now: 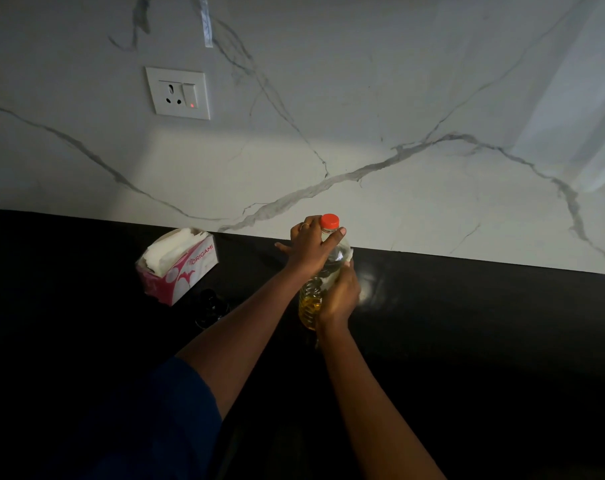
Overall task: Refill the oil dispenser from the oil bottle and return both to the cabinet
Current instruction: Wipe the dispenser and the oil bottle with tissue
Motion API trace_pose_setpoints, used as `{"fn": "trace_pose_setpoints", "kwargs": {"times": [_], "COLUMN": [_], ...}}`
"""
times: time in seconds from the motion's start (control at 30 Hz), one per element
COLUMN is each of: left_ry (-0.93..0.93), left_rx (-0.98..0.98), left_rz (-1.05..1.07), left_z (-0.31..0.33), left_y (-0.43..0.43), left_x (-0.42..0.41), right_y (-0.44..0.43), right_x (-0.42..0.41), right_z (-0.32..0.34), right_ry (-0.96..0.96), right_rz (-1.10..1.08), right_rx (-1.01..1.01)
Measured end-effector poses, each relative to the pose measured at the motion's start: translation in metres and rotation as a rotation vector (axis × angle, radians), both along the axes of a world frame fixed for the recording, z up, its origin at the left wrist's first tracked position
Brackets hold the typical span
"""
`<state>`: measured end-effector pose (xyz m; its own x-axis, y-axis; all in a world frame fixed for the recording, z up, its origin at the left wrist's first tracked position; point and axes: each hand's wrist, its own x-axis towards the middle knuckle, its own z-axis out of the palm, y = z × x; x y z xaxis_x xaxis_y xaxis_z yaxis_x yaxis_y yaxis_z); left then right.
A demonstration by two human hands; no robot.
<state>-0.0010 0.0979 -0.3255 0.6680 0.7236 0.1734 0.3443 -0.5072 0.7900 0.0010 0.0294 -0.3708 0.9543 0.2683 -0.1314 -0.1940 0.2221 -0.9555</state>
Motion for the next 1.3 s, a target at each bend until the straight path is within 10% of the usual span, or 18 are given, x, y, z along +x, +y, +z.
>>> {"fn": "trace_pose_setpoints", "kwargs": {"times": [0.53,1.0,1.3], "left_ry": [0.054,0.05,-0.12], "left_rx": [-0.009,-0.05,-0.161], "left_rz": [-0.01,0.0,-0.001], "left_z": [-0.004,0.0,0.001], "left_y": [0.009,0.006,0.004], "left_x": [-0.015,-0.01,-0.011], "right_y": [-0.006,0.002,-0.008], "right_x": [0.011,0.02,0.006], "right_z": [-0.021,0.009,-0.009], "right_ry": [-1.087,-0.611,-0.833], "right_rz": [0.02,0.007,0.014], "right_rx": [-0.379,-0.185,-0.269]}}
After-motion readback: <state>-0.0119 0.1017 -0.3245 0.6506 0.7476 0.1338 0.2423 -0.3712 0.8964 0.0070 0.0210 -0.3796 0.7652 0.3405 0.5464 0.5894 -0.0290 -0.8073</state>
